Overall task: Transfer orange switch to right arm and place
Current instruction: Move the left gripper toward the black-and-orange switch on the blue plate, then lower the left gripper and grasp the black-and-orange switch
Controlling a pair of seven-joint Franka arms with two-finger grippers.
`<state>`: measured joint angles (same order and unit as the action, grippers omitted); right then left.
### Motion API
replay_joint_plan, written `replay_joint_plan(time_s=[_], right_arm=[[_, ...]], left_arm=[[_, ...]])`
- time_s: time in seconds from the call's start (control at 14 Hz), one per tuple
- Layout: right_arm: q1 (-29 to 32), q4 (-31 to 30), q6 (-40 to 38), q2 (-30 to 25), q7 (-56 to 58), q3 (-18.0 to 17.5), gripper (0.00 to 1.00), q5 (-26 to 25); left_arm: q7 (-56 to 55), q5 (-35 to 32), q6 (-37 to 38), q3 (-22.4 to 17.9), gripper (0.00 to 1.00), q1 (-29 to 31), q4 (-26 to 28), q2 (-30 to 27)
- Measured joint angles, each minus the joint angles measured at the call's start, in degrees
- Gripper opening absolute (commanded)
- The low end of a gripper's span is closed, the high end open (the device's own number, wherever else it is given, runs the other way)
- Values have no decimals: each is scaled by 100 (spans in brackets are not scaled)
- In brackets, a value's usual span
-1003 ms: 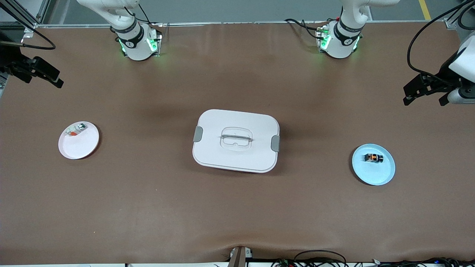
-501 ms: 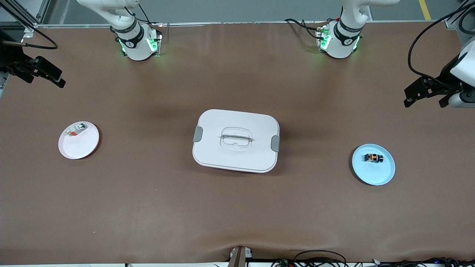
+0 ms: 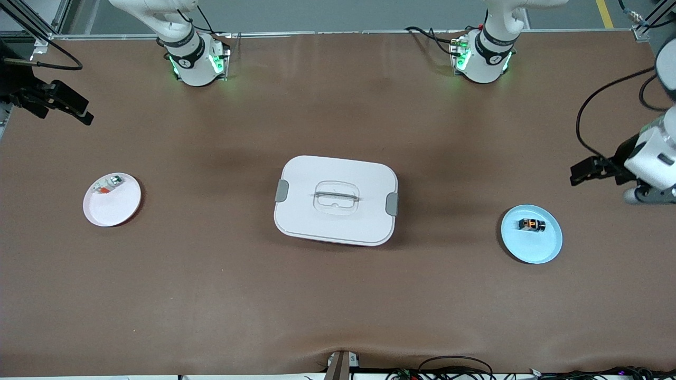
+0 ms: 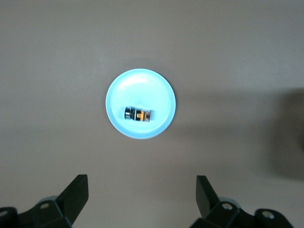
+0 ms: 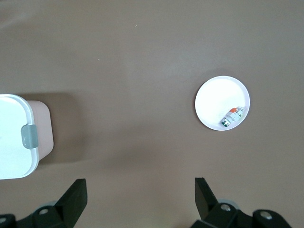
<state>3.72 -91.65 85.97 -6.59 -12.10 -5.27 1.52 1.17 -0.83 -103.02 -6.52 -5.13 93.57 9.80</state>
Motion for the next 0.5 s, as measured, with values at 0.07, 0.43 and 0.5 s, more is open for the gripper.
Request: replay_joint_plan(time_s=[0.07,0.43,0.5], right_arm=[[0,0,0,0,-1,0,100,0],[0,0,62,0,-4,0,100,0],[0,0,62,0,-7,2,100,0]], left_arm=[[112,0,-254,0,100,60,112,119],[639,2,-1441,-3,100,316,762,650],[646,2,-1605,-2,100,329,790,790]])
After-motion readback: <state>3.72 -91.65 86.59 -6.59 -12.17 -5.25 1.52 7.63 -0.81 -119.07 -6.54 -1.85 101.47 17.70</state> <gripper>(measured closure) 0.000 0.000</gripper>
